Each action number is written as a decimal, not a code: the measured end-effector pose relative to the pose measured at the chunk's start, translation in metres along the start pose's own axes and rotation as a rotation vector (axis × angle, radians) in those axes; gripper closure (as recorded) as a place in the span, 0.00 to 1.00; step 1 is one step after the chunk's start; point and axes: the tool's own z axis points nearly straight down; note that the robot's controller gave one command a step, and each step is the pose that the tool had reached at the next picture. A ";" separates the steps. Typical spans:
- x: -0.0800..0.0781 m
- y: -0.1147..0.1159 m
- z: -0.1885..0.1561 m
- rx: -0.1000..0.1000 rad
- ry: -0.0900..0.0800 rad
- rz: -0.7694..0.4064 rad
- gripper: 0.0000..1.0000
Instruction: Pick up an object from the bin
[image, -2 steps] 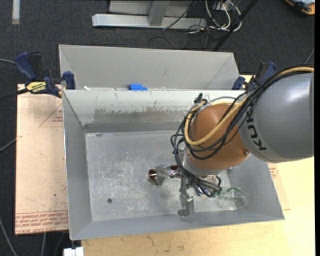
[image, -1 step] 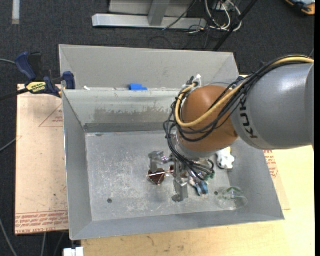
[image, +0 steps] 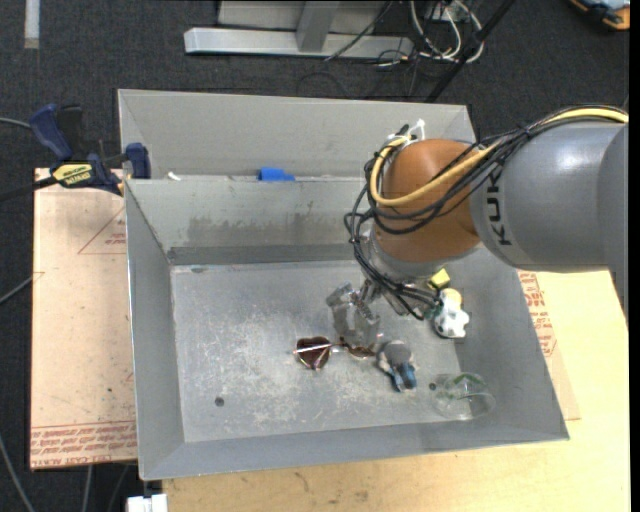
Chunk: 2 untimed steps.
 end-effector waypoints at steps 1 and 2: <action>0.000 0.000 0.000 -0.001 0.000 0.000 0.00; 0.000 0.000 0.000 -0.001 0.000 0.000 0.00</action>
Offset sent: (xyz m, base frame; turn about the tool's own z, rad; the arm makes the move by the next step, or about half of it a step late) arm 0.0000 0.0000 0.0000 0.0000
